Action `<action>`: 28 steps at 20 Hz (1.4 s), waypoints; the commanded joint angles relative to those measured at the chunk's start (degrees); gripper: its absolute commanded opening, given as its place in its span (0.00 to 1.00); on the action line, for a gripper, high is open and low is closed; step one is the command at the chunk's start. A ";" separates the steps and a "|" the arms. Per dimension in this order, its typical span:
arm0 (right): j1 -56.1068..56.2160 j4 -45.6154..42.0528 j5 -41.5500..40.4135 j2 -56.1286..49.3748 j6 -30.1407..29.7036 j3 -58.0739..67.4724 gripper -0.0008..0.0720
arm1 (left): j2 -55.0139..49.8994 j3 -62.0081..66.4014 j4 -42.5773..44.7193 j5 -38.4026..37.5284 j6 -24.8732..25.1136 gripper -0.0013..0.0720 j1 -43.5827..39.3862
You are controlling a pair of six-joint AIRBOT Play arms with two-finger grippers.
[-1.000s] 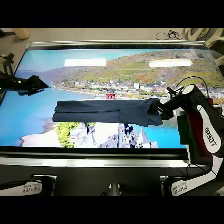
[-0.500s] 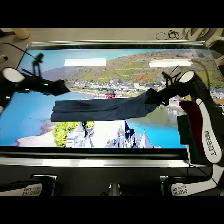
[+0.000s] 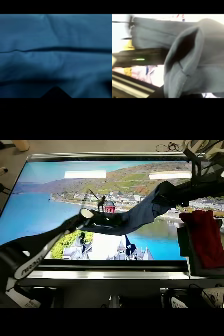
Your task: Fold the shirts.
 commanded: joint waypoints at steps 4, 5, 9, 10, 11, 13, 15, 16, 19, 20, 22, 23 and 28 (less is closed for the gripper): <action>0.11 -3.82 5.64 2.60 3.32 0.31 0.04 | -6.82 4.79 -21.09 3.15 15.02 0.06 -6.08; 0.11 -4.13 5.49 1.11 3.30 0.31 0.04 | -4.55 4.24 -16.22 3.26 14.67 0.05 -4.13; 6.38 -2.05 -1.97 -9.09 1.97 0.31 0.04 | 11.08 0.90 7.89 0.57 6.93 0.05 9.11; 9.22 -0.70 -5.20 -12.46 1.95 0.31 0.04 | 15.58 0.15 12.09 -0.15 5.40 0.05 12.83; 11.76 1.22 -8.46 -15.72 1.73 0.31 0.04 | 20.57 -0.50 15.13 -1.05 4.66 0.05 16.87; 16.31 6.43 -15.19 -22.69 1.53 0.33 0.04 | 29.33 -0.98 17.11 -3.04 4.70 0.06 24.04; 19.96 13.55 -19.52 -29.73 0.92 0.33 0.04 | 37.27 -0.98 17.11 -4.44 4.70 0.06 29.92; 21.35 16.81 -21.14 -32.57 0.35 0.33 0.05 | 40.83 -1.01 17.11 -4.55 4.70 0.06 31.98; 22.14 26.36 -24.92 -36.70 -3.26 0.35 0.98 | 47.89 -1.01 17.11 -5.35 4.72 0.06 34.67; 21.14 26.05 -24.52 -35.93 -3.19 0.63 0.97 | 49.31 -1.01 17.14 -6.45 4.72 0.06 34.97; 17.20 20.87 -20.90 -32.17 -3.02 0.68 0.97 | 50.80 -1.01 18.84 -9.03 4.74 0.06 35.01; 14.45 14.91 -17.66 -29.46 -1.97 0.68 0.97 | 50.90 -1.01 19.98 -10.25 4.72 0.06 35.04; 2.78 -23.15 3.48 -22.53 1.18 -4.33 0.93 | 49.53 -1.01 26.77 -12.00 3.21 0.06 35.01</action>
